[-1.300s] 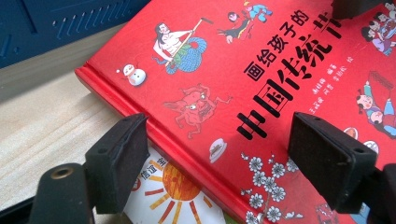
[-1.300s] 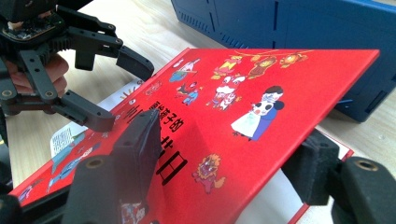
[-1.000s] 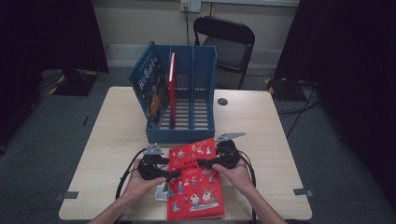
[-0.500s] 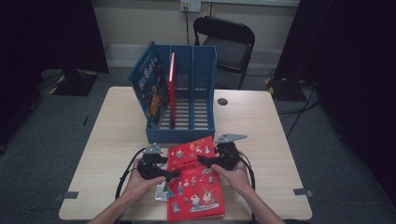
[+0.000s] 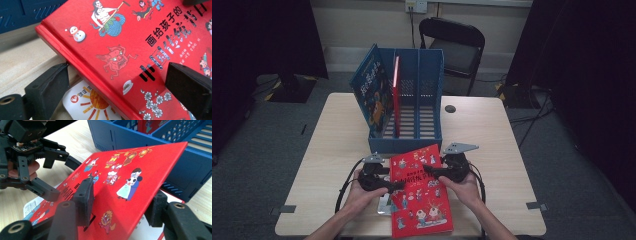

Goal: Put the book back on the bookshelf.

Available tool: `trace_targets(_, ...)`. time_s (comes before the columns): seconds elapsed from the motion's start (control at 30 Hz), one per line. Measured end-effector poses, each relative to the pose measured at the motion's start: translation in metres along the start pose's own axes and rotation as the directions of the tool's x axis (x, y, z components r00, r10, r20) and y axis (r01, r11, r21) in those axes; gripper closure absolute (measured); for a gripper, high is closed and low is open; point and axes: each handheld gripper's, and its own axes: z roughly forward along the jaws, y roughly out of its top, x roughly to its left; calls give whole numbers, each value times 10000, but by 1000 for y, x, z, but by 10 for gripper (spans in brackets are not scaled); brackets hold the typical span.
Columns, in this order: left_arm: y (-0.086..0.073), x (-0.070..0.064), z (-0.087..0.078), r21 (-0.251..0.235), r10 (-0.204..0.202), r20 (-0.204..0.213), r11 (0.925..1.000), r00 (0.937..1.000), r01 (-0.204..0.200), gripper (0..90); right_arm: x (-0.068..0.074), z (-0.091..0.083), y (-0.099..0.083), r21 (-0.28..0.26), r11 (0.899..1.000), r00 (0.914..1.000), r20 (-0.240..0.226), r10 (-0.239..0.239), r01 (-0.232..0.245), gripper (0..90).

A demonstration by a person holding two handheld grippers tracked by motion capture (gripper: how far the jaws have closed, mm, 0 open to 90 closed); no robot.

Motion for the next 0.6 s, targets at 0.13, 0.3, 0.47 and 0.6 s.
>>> trace_targets(0.13,1,5,-1,-132,-135,269,9998,9995,138,95,1,-2,2,1,10000,10000,-20,-16,16,507)
trace_targets(0.3,2,10,0,-220,-557,835,9981,9950,577,111,3,-6,4,-171,9998,9995,-266,-143,138,544)
trace_targets(0.47,2,10,0,-142,-714,753,9973,9946,727,128,6,-9,9,-263,9993,9993,-228,-282,275,569)
trace_targets(0.6,2,10,1,-43,-732,671,9973,9951,736,132,0,-6,7,-53,10000,9995,-306,68,-70,568)
